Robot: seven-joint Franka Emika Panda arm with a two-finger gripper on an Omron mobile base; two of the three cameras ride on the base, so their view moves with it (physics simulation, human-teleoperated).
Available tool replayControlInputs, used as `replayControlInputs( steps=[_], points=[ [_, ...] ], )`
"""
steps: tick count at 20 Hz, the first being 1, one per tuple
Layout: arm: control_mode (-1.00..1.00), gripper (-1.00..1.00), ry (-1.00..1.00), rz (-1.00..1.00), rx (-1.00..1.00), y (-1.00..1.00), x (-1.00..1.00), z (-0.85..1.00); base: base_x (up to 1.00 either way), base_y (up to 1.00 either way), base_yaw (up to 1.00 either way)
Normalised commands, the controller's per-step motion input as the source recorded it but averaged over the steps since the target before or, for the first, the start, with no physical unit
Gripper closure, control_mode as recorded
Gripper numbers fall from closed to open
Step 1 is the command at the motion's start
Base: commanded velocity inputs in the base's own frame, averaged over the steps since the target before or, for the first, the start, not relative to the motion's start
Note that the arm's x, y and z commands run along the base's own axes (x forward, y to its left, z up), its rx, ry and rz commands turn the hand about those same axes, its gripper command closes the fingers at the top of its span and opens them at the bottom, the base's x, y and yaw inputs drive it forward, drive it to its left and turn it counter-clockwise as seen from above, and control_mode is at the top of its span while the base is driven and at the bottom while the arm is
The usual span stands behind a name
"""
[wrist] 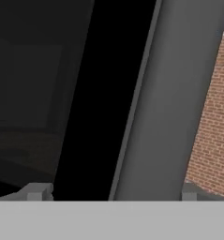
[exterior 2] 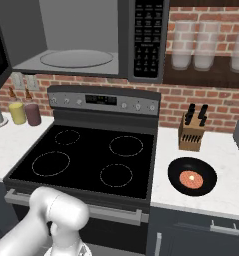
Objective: Open the microwave, place the bowl with waffle inside the microwave, then close the microwave door and turn it on.
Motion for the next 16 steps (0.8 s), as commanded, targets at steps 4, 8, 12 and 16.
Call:
replayControlInputs(
  steps=[4,8,12,16],
  points=[
    [-1.0,-1.0,0.0,0.24,0.0,0.0,-0.19,0.0,0.0,0.0,0.0],
    [-1.0,-1.0,-0.02,0.11,0.0,0.0,-0.52,0.02,0.0,0.0,0.0],
    [-1.0,-1.0,-0.06,0.0,0.0,0.0,-0.75,0.13,0.0,0.0,0.0],
    [-1.0,-1.0,-0.08,0.0,0.0,0.0,-0.76,0.14,0.0,0.0,0.0]
  ],
)
